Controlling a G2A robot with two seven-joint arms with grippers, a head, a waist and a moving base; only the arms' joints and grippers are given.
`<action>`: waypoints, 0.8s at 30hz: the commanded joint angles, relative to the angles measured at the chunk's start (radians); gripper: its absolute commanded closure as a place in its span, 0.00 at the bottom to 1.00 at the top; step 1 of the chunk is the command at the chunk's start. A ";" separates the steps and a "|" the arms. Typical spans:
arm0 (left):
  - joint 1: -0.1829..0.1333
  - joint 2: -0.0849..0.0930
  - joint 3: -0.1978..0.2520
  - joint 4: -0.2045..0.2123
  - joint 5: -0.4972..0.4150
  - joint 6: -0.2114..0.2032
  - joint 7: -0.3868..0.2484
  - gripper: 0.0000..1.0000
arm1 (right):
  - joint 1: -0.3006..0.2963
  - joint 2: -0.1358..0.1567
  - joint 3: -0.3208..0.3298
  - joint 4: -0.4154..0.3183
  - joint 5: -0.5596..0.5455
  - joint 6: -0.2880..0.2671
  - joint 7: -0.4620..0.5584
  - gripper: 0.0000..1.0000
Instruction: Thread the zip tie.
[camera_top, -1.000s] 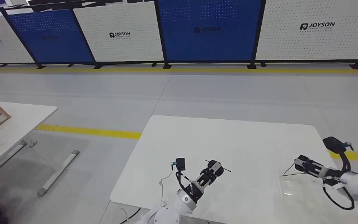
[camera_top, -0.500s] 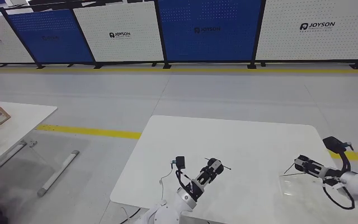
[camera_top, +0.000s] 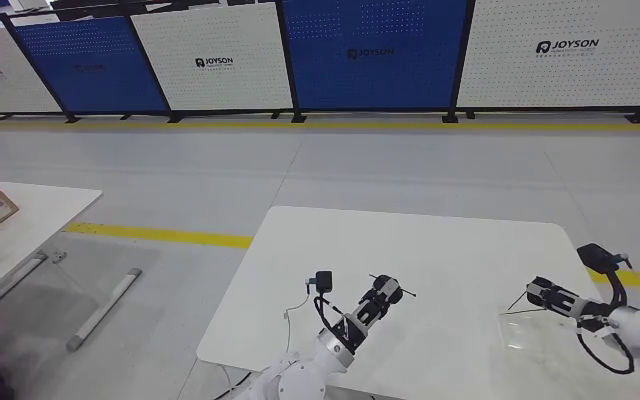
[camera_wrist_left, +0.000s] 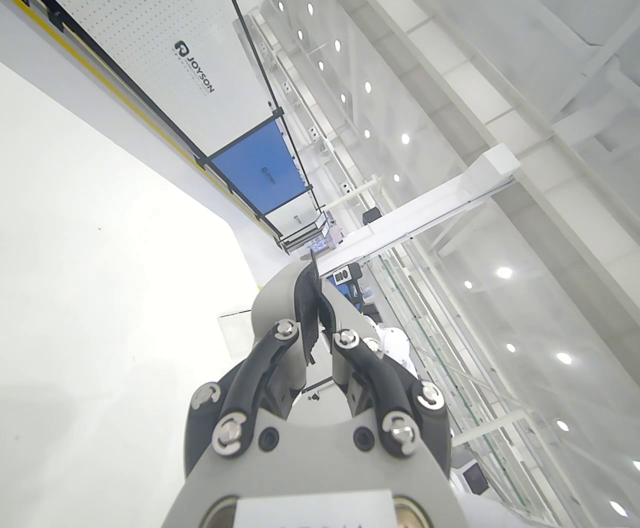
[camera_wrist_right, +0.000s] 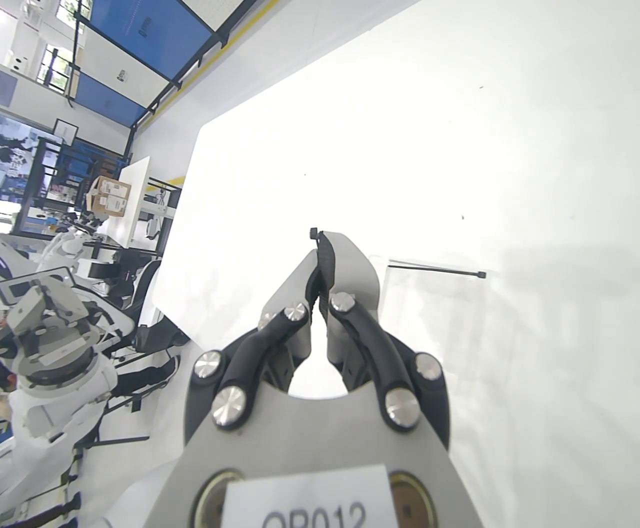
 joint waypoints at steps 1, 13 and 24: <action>0.000 0.000 0.000 0.001 0.000 0.001 -0.001 1.00 | 0.000 0.000 0.000 0.000 0.000 0.000 0.000 1.00; -0.027 -0.013 0.026 0.067 -0.001 0.025 0.021 1.00 | 0.000 0.000 0.000 0.000 0.000 0.000 0.000 1.00; -0.027 -0.013 0.026 0.067 -0.001 0.025 0.021 1.00 | -0.177 -0.012 0.098 -0.096 0.147 -0.128 -0.263 1.00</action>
